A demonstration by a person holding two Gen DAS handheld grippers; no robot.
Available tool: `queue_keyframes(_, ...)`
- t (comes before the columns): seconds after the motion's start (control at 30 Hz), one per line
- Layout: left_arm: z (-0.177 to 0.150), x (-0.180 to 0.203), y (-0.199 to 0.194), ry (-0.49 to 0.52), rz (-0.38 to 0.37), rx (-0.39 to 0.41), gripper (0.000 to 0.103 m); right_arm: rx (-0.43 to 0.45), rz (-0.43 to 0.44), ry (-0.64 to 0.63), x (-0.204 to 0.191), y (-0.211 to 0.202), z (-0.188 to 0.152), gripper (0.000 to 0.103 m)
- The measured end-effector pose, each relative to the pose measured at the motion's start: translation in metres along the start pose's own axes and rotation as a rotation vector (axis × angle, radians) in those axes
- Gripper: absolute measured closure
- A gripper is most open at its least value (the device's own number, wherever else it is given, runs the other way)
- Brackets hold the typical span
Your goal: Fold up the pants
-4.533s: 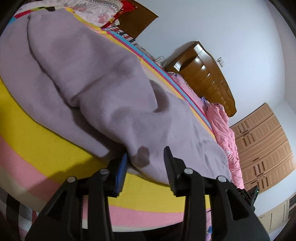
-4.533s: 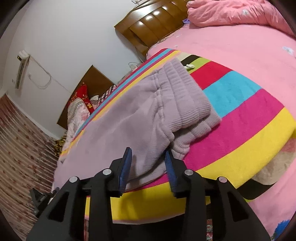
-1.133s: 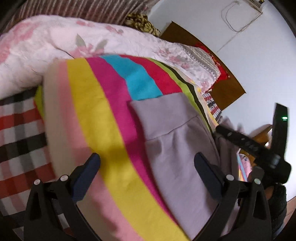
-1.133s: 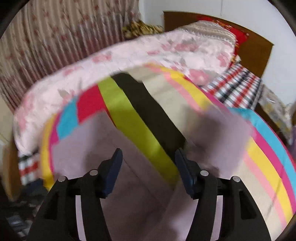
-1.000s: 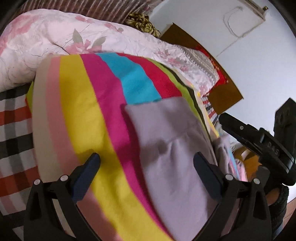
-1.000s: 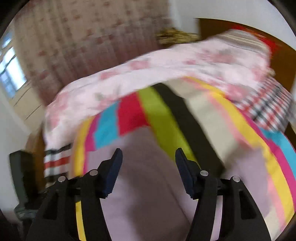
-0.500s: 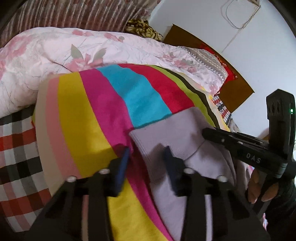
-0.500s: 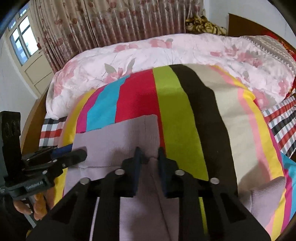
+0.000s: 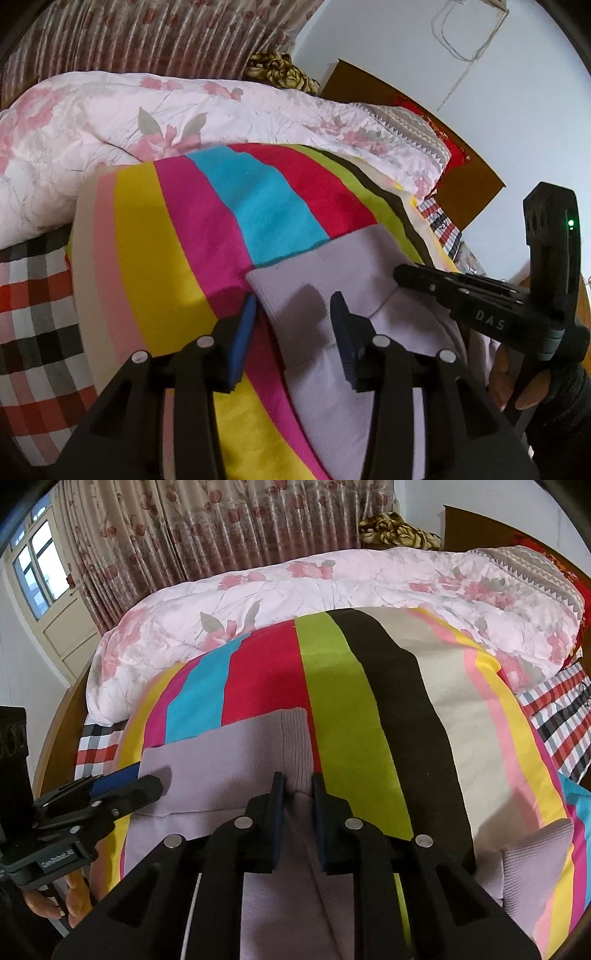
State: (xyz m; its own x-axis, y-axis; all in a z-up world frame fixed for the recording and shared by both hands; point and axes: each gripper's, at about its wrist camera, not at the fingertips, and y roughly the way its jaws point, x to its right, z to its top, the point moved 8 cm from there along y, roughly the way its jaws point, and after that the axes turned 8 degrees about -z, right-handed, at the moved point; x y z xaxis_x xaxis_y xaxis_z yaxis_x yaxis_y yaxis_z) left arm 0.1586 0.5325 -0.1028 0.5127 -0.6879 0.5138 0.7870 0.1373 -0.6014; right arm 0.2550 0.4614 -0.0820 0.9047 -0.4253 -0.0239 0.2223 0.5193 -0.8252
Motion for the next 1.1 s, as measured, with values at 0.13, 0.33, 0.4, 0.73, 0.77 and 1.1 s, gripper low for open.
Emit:
queue_keyframes(0.13, 0.006, -0.004, 0.006, -0.012, -0.055, 0.014, 0.098, 0.015, -0.011, 0.002, -0.001, 0.002, 0.000, 0.087)
queue_keyframes(0.33, 0.026, 0.023, -0.031, 0.084, -0.057, 0.144, 0.099, 0.101, -0.019, 0.004, -0.009, -0.028, 0.017, 0.090)
queue_keyframes(0.4, 0.031, 0.020, -0.028, 0.073, -0.034, 0.140, 0.099, 0.105, -0.031, 0.006, -0.011, -0.027, 0.024, 0.090)
queue_keyframes(0.73, 0.014, -0.026, -0.016, -0.019, 0.145, 0.082, 0.032, -0.022, 0.037, 0.122, -0.004, -0.015, 0.017, 0.043)
queue_keyframes(0.77, 0.018, -0.026, -0.030, -0.026, 0.187, 0.123, 0.025, 0.027, 0.067, 0.142, 0.002, -0.038, 0.018, 0.043)
queue_keyframes(1.1, -0.049, 0.103, -0.053, 0.308, -0.160, 0.016, 0.004, 0.057, 0.083, 0.689, 0.156, -0.134, -0.140, 0.047)
